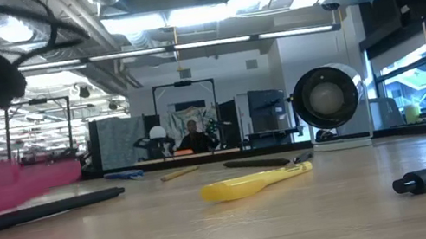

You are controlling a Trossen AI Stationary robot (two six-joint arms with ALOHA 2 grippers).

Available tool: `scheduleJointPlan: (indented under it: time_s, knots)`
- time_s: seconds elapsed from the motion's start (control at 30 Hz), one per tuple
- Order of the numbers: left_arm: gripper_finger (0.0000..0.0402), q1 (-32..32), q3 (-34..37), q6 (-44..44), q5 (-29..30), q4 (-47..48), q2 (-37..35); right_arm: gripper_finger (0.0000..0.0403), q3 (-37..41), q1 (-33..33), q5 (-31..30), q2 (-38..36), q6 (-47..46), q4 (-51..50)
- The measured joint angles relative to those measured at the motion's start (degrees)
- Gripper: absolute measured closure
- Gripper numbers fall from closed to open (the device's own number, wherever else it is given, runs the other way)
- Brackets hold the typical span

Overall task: Pick & place school supplies into a supply box
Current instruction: Put the black pen into the red supply box

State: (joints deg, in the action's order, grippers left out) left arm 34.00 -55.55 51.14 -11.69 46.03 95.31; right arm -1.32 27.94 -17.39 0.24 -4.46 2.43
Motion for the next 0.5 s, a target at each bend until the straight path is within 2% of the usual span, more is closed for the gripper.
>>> scheduleJointPlan:
  time_s: [0.2,0.27,0.4,0.5]
  knots:
    - [0.0313,0.0,0.0,0.8,0.5,0.4,-5.6,0.0161,0.0,0.0,0.0,0.0,0.0,-0.2]
    - [0.0313,-0.3,0.0,0.8,2.4,0.9,-7.9,0.0161,0.0,0.0,0.0,0.0,0.0,-0.2]
    - [0.0313,-2.1,0.0,-0.7,10.2,2.2,-12.8,0.0161,0.0,0.0,0.0,0.0,0.1,-0.2]
    - [0.0311,-4.7,0.0,-5.5,17.7,2.4,-15.9,0.0161,0.0,0.0,0.0,0.0,0.2,-0.2]
